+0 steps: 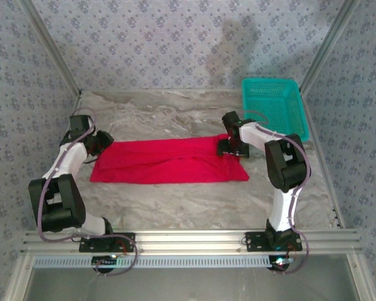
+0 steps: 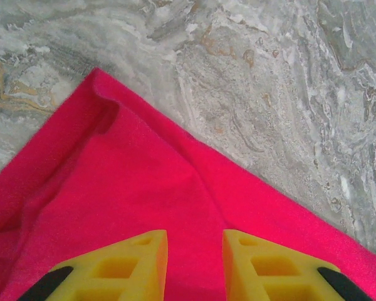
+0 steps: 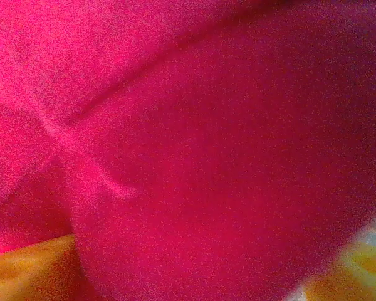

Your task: Fold the inside-out t-shirt

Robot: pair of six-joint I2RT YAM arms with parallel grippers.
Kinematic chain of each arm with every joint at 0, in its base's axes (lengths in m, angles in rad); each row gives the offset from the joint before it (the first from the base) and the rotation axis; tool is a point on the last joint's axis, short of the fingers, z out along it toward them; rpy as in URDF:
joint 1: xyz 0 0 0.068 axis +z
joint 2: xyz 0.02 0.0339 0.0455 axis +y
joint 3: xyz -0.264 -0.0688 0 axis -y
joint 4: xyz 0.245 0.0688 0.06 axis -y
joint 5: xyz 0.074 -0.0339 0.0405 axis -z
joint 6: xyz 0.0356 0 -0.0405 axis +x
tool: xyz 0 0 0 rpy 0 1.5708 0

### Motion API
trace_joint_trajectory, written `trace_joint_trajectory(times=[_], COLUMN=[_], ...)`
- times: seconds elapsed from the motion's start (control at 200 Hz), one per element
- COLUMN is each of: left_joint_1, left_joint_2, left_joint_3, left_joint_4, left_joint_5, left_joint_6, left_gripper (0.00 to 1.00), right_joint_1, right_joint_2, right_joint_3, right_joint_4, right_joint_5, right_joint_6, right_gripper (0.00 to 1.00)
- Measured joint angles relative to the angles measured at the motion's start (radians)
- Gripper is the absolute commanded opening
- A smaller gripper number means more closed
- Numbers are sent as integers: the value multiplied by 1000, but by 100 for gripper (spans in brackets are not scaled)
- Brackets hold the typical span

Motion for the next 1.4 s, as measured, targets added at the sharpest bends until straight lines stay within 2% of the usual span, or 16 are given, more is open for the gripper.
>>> trace_joint_trajectory(times=[0.145, 0.21, 0.375, 0.475, 0.635, 0.929, 1.099, 1.399], left_joint_1=[10, 12, 12, 12, 19, 155, 202, 290], left_joint_2=[0, -1, -14, -32, -58, -77, -92, -87], left_joint_3=[0, 0, -2, -2, 0, 26, 26, 26], left_joint_4=[-9, -14, -18, -18, -19, -31, -30, -29], left_joint_5=[9, 14, 49, 69, 109, 175, 194, 195], left_joint_6=[3, 3, -1, -6, -19, -54, -69, -72], left_gripper=[28, 28, 28, 28, 28, 28, 28, 28], right_joint_1=[-8, -7, 2, 8, 68, 338, 462, 583], right_joint_2=[-3, -13, -76, -150, -266, -275, -109, 355], right_joint_3=[-9, -22, -73, -89, -52, 228, 504, 1086], right_joint_4=[18, 40, 47, 0, -67, -130, -140, -218], right_joint_5=[-2, -11, -12, 8, 39, 59, 58, 16], right_joint_6=[13, 15, 5, -1, 1, 114, 211, 290], right_gripper=[36, 26, 9, 3, 3, 4, 4, 5])
